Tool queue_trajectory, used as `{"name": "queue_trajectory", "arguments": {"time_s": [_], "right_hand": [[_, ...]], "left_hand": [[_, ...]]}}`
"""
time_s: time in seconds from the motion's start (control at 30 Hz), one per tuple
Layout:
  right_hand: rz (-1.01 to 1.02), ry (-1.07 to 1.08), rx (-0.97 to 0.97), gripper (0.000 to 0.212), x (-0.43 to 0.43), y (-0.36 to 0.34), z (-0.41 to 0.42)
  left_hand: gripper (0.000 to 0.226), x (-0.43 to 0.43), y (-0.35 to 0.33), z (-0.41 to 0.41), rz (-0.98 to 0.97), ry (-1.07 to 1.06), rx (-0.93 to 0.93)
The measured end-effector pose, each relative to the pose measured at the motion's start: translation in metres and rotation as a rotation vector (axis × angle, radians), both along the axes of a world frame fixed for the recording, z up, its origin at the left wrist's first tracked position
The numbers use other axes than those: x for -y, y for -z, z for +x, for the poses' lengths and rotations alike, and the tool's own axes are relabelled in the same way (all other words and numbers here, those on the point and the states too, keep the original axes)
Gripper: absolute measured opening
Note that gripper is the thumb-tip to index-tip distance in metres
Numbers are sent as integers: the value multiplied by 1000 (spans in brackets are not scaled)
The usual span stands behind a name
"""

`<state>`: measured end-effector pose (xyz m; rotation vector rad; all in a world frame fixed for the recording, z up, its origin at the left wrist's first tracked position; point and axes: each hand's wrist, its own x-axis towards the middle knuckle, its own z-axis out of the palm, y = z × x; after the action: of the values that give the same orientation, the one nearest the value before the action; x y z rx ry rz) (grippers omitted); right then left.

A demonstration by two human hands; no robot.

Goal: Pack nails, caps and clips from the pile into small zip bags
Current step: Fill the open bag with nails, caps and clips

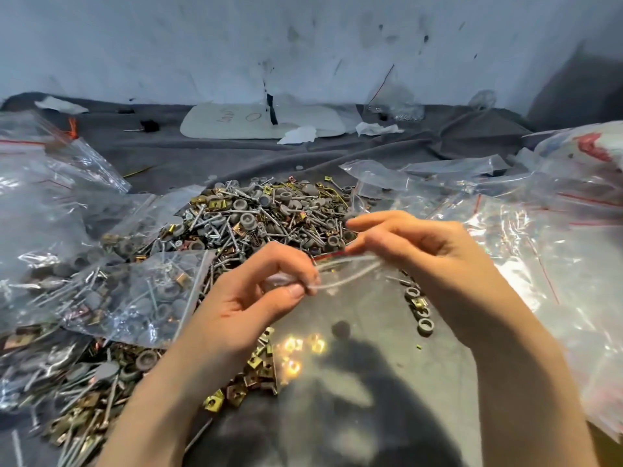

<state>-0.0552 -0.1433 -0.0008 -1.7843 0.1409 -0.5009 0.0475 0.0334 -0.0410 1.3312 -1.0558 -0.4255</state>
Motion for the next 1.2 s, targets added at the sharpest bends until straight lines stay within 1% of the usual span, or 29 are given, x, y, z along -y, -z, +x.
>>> {"name": "queue_trajectory", "arguments": {"time_s": [0.07, 0.1, 0.13, 0.2, 0.23, 0.3, 0.43, 0.53, 0.63, 0.73, 0.8, 0.83, 0.87, 0.93, 0.97, 1.0, 1.03, 1.07, 1.13, 1.17, 1.2], "right_hand": [[24, 161, -24, 16, 13, 7, 1], [11, 261, -69, 13, 22, 13, 1], [-47, 364, -151, 10, 32, 19, 0], [-239, 489, -405, 15, 50, 34, -3], [-295, 499, -517, 15, 56, 40, -4], [-332, 499, -633, 13, 59, 50, -4], [-432, 510, -675, 20, 58, 58, 2], [-478, 498, -703, 20, 56, 60, 4], [-506, 465, -725, 18, 55, 62, 6], [-498, 481, -680, 17, 54, 59, 6], [-472, 499, -594, 18, 53, 57, 6], [-429, 499, -513, 17, 52, 54, 6], [-347, 487, -392, 16, 49, 50, 6], [-144, 425, -82, 17, 40, 36, 6], [-99, 388, 54, 18, 33, 29, 5], [-107, 351, 149, 17, 25, 23, 5], [-145, 318, 202, 16, 18, 20, 6], [-197, 293, 216, 14, 11, 17, 7], [-321, 258, 159, 9, 2, 17, 10], [-350, 250, 130, 7, 1, 18, 11], [-334, 255, 117, 5, 3, 19, 11]], "left_hand": [[13, 0, 2, 3, -1, -85, 80], [13, 1, 4, 4, 1, -142, 110], [13, 3, 6, 4, 2, -198, 113], [14, 4, 10, 4, -5, -287, 89], [14, 5, 11, 4, -12, -313, 93], [13, 6, 13, 4, -30, -339, 111], [13, 7, 14, 4, -31, -356, 115], [14, 9, 14, 4, -16, -354, 129], [7, 11, 15, 2, -3, -348, 119], [10, 12, 15, 1, 16, -343, 142], [8, 12, 16, 2, 35, -341, 177], [8, 12, 16, 2, 39, -334, 181], [8, 13, 17, 2, 40, -315, 181], [15, 14, 18, 2, 42, -273, 198], [17, 14, 19, 1, 46, -252, 213], [17, 15, 20, 1, 49, -233, 229], [16, 17, 21, 0, 50, -215, 246], [15, 18, 22, 0, 49, -198, 260], [13, 19, 24, -1, 42, -178, 268], [13, 19, 24, -1, 34, -177, 263], [13, 19, 25, 0, 27, -183, 255]]}}
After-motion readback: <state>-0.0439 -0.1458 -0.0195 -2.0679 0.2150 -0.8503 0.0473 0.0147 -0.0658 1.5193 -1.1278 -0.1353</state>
